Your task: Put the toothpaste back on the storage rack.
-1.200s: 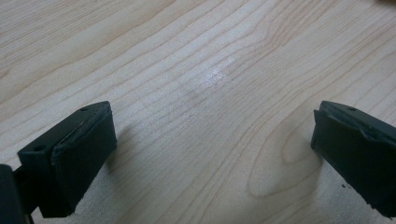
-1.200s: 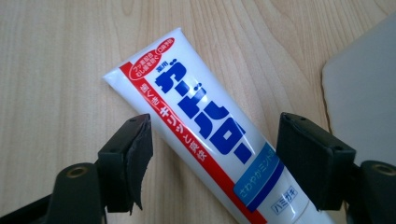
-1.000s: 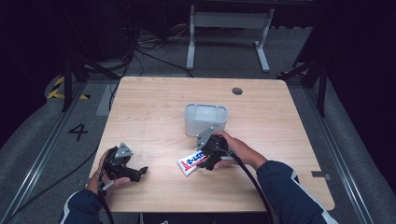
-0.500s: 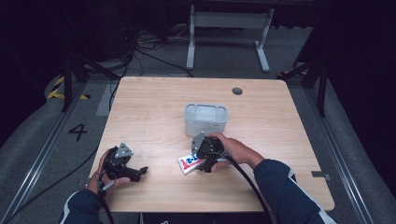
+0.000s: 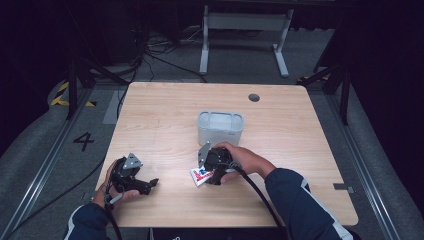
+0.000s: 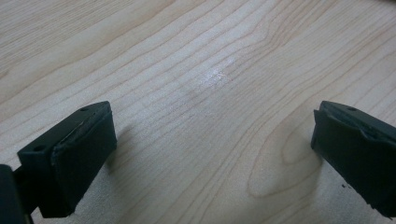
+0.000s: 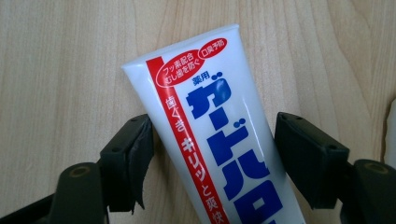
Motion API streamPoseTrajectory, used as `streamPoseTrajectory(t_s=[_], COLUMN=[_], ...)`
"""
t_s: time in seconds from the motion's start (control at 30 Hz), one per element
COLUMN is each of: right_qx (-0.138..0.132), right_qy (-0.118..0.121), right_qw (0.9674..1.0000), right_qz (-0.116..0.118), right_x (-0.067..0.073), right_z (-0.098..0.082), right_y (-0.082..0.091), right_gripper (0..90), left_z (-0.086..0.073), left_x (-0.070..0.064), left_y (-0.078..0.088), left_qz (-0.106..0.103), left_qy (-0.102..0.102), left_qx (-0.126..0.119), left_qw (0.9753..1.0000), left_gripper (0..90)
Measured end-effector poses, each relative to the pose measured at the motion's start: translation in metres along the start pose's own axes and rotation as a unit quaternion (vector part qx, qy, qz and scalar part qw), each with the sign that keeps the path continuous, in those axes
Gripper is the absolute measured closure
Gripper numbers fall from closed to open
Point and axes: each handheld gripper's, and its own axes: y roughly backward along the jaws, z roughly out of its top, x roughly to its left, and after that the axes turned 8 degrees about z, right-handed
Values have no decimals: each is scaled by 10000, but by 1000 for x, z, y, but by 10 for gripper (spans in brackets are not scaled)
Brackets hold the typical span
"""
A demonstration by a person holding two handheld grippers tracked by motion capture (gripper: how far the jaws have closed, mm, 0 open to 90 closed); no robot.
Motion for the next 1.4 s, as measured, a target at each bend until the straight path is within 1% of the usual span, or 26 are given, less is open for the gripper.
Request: streamPoseTrajectory(t_s=[0.1, 0.13, 0.2, 0.23, 0.33, 0.4, 0.43, 0.5, 0.57, 0.6, 0.77, 0.87, 0.97, 1.07, 1.1, 1.2, 1.3, 1.37, 1.4], right_qx=[163, 226, 255, 299, 347, 372, 336, 296, 289, 273, 263, 235, 200, 118, 60, -44, -123, -227, -324], right_qy=[-20, -90, -90, -127, -112, -182, -141, -207, -184, -211, -310, -317, -321, -359, -422, -502, -527, -557, -572], right_qw=[9999, 9997, 9996, 9995, 9993, 9991, 9993, 9993, 9994, 9994, 9990, 9991, 9992, 9992, 9990, 9986, 9985, 9982, 9978], right_qz=[5, -5, 33, 28, 50, 50, 45, 76, 97, 85, 172, 167, 125, 116, 119, 142, 99, 49, -46], right_x=[-1, -1, -3, -4, -5, -5, -7, -7, -8, -9, -11, -12, -10, -10, -10, -12, -11, -9, -9], right_z=[2, 2, 3, 3, 4, 5, 6, 6, 7, 7, 8, 8, 7, 5, 4, 0, -3, -6, -8], right_y=[2, 2, 3, 3, 3, 3, 2, 2, 1, 1, 0, 1, 2, 5, 6, 8, 11, 14, 16], right_gripper=[368, 389, 416, 423, 428, 424, 420, 418, 418, 418, 428, 453, 499, 544, 553, 582, 600, 613, 619], left_z=[0, 0, 0, 0, 0, 0, 0, 0, 0, 0, 0, 0, 0, 0, 0, 0, 0, 0, 0], left_x=[0, 0, 0, 0, 0, 0, 0, 0, 0, 0, 0, 0, 0, 0, 0, 0, 0, 0, 0], left_y=[0, 0, 0, 0, 0, 0, 0, 0, 0, 0, 0, 0, 0, 0, 0, 0, 0, 0, 0], left_qz=[-3, -2, -3, 3, -3, -3, -4, 0, -3, 0, -6, -5, -5, -4, -4, -3, 1, -1, 0], left_qy=[-2, -2, -2, -1, -1, -1, -3, -3, -1, 0, 1, 7, -3, -3, -2, -4, -3, -5, -6], left_qx=[0, 0, 0, 4, 1, 0, 0, 5, 0, 3, 1, 2, -1, -1, -1, 4, 6, 2, 5], left_qw=[10000, 10000, 10000, 10000, 10000, 10000, 10000, 10000, 10000, 10000, 10000, 10000, 10000, 10000, 10000, 10000, 10000, 10000, 10000], left_gripper=[5, 5, 5, 5, 5, 5, 5, 4, 4, 5, 4, 4, 4, 4, 5, 4, 5, 5, 5])
